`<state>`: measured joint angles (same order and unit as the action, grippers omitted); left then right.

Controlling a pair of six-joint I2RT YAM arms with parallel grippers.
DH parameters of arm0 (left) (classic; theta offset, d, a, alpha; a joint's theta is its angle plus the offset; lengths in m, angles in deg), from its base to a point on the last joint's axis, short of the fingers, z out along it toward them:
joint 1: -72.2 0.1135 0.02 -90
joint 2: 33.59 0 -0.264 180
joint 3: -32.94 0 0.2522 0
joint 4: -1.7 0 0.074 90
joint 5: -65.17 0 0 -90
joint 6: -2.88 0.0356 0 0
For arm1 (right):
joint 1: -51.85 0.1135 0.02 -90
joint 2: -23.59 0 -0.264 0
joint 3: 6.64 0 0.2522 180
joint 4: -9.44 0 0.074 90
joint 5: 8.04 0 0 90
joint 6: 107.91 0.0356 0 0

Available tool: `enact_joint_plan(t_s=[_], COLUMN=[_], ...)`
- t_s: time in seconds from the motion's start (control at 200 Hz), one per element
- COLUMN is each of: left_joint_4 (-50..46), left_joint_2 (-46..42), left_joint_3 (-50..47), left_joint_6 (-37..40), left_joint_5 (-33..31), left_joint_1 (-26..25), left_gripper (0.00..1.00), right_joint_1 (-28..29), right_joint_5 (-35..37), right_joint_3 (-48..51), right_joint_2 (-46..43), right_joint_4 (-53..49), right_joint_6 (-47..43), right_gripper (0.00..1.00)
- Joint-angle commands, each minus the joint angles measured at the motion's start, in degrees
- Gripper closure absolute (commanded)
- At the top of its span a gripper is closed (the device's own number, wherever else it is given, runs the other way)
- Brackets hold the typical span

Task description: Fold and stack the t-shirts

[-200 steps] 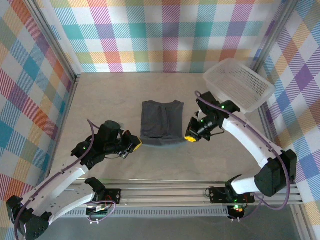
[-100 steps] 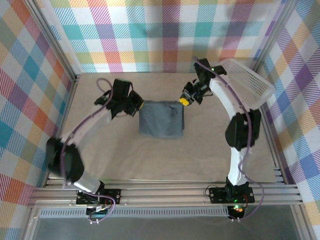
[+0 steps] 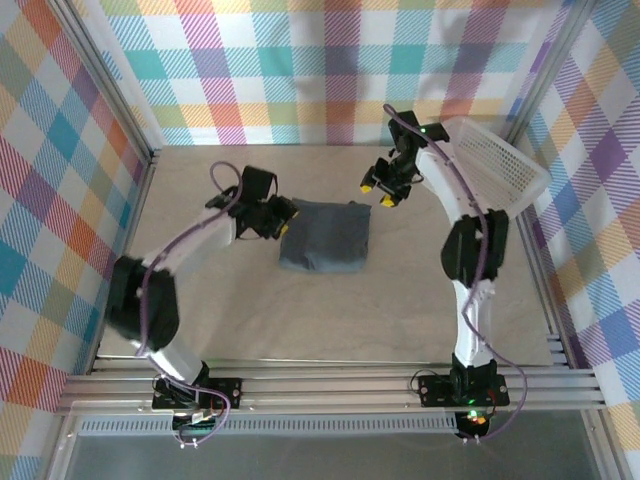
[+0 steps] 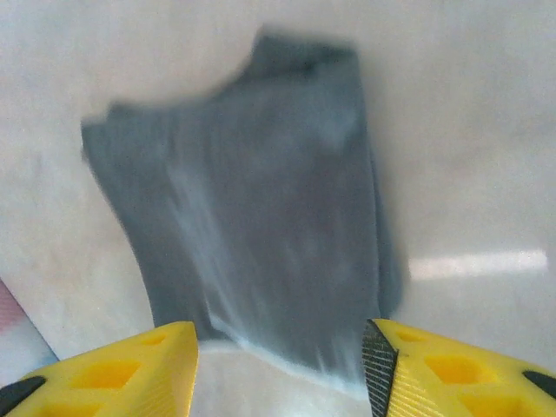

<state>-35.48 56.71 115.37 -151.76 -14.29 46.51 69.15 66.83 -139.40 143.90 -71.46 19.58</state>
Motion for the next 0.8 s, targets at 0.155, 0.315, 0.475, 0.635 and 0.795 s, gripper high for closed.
enact_joint_plan(t_s=[0.155, 0.315, 0.475, 0.635, 0.795], left_joint_4=[26.2, 37.4, 40.6, 38.5, 41.1], left_joint_2=[-3.9, 5.9, 14.2, 19.5, 23.4], left_joint_3=[-19.1, -17.2, -11.9, -8.2, -7.0], left_joint_6=[-27.5, -36.8, -38.8, -41.5, -42.3], left_joint_5=[-10.1, -15.6, -18.6, -19.6, -22.4], left_joint_1=[-17.7, -23.0, -24.2, -24.6, -23.3], left_gripper=[0.37, 0.34, 0.33, 0.37, 0.76], right_joint_1=[1.0, 0.7, 0.7, 0.6, 0.4], right_joint_5=[-8.4, -11.6, -12.0, -12.6, -12.8], right_joint_3=[53.4, 66.4, 68.2, 67.2, 67.1], right_joint_2=[-38.8, -48.2, -51.7, -52.9, -53.9], right_joint_4=[33.7, 38.9, 36.1, 33.2, 32.8], right_joint_6=[5.1, 10.3, 9.4, 7.9, 8.3], right_gripper=[0.42, 0.41, 0.41, 0.41, 0.42])
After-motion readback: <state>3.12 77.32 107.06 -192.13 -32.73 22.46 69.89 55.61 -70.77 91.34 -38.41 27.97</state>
